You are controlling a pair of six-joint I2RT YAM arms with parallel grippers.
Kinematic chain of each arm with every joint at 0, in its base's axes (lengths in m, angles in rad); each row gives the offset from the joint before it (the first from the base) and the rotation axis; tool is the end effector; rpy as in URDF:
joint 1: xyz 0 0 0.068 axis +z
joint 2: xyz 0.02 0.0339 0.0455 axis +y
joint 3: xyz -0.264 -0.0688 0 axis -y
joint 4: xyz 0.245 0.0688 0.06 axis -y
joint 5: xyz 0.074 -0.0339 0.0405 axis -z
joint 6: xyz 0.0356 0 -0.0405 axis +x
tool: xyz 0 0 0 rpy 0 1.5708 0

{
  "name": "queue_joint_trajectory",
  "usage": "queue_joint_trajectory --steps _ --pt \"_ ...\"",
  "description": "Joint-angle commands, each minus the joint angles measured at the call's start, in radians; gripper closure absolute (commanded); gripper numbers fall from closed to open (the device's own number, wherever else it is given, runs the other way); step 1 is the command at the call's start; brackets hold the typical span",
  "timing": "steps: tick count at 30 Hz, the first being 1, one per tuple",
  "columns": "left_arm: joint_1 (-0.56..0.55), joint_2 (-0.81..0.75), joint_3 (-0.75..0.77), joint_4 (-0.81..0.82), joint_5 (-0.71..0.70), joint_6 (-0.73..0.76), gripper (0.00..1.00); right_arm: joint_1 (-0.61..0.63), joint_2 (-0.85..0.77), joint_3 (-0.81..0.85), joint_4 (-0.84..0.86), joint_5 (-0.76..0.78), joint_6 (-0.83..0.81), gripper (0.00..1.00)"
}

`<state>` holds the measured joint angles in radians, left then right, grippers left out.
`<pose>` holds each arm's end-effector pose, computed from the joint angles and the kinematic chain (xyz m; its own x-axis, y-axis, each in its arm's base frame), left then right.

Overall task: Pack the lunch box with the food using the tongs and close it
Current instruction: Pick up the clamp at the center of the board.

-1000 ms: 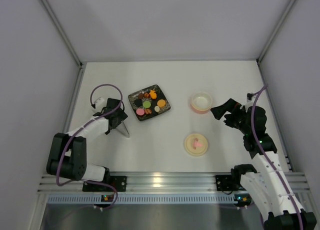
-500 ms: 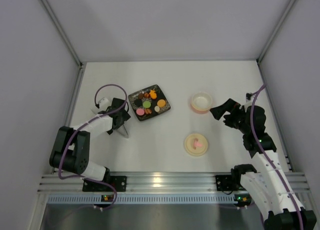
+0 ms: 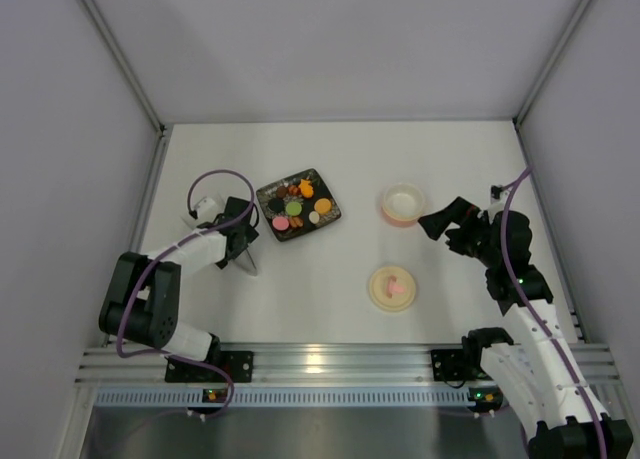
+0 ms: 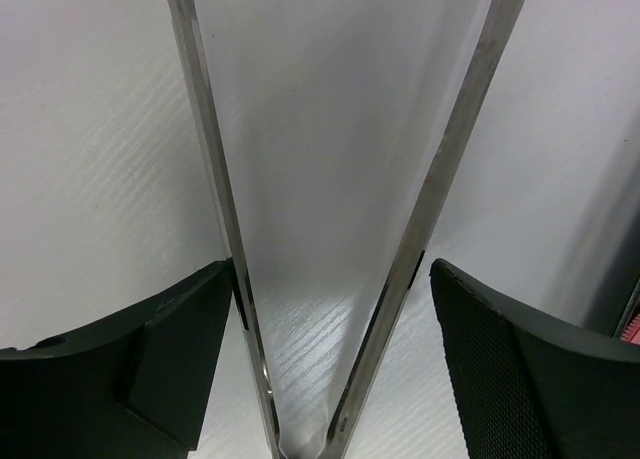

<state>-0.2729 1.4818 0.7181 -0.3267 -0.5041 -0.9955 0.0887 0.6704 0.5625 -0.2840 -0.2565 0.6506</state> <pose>0.2585 -0.0545 0.1571 -0.4823 -0.6279 -0.6108 -0.7051 0.6921 -0.1547 0.1619 0.0235 0.2694 -0.4961 0.5440 -0.6767 -0.0236 0.7706 0.6368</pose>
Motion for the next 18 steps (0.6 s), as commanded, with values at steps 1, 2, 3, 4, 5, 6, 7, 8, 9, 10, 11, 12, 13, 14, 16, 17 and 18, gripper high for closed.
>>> queue_joint_trajectory --steps 1,2,3,4,5,6,7,8,9,10,11,12,13,14,16,17,18 --pt "-0.002 0.000 -0.025 -0.026 -0.019 -0.022 0.16 -0.017 0.004 0.004 0.055 -0.036 0.004 0.01" --pt "-0.003 0.005 -0.022 -0.026 -0.024 -0.015 0.21 -0.017 0.005 -0.001 0.062 -0.053 0.007 0.00" --pt "-0.002 0.009 -0.020 -0.028 -0.030 -0.012 0.23 -0.017 0.005 -0.004 0.068 -0.065 0.007 0.00" --pt "-0.002 0.018 -0.016 -0.032 -0.034 -0.009 0.25 -0.015 0.003 -0.006 0.080 -0.076 0.009 0.01" --pt "-0.003 0.023 -0.016 -0.037 -0.036 -0.006 0.30 -0.017 0.001 -0.006 0.080 -0.087 0.014 0.00" --pt "-0.003 0.021 -0.016 -0.038 -0.037 -0.006 0.34 -0.017 -0.002 -0.004 0.080 -0.089 0.015 0.00" --pt "-0.003 0.021 -0.019 -0.037 -0.039 -0.002 0.37 -0.017 -0.003 -0.004 0.075 -0.090 0.014 0.01" --pt "-0.003 0.018 -0.022 -0.031 -0.037 0.004 0.40 -0.017 -0.006 -0.003 0.074 -0.092 0.014 0.01" --pt "-0.003 0.015 -0.020 -0.026 -0.034 0.012 0.47 -0.017 -0.012 -0.003 0.071 -0.092 0.012 0.01" --pt "-0.003 0.014 -0.016 -0.026 -0.027 0.032 0.49 -0.017 -0.015 -0.003 0.065 -0.090 0.012 0.01" --pt "-0.009 0.011 0.003 -0.043 -0.030 0.041 0.52 -0.017 -0.023 -0.003 0.063 -0.089 0.011 0.00" --pt "-0.017 0.011 0.015 -0.054 -0.039 0.049 0.52 -0.017 -0.026 -0.003 0.063 -0.090 0.012 0.01" --pt "-0.040 0.002 0.027 -0.067 -0.063 0.066 0.52 -0.017 -0.028 -0.003 0.062 -0.090 0.012 0.00" --pt "-0.052 -0.003 0.041 -0.081 -0.077 0.075 0.52 -0.017 -0.031 -0.001 0.060 -0.090 0.014 0.00" --pt "-0.101 -0.035 0.081 -0.132 -0.131 0.089 0.51 -0.017 -0.034 0.002 0.057 -0.089 0.012 0.00" --pt "-0.117 -0.050 0.093 -0.150 -0.151 0.090 0.51 -0.018 -0.032 0.004 0.055 -0.089 0.012 0.01" --pt "-0.130 -0.066 0.115 -0.166 -0.165 0.095 0.50 -0.017 -0.034 0.004 0.055 -0.090 0.011 0.01"
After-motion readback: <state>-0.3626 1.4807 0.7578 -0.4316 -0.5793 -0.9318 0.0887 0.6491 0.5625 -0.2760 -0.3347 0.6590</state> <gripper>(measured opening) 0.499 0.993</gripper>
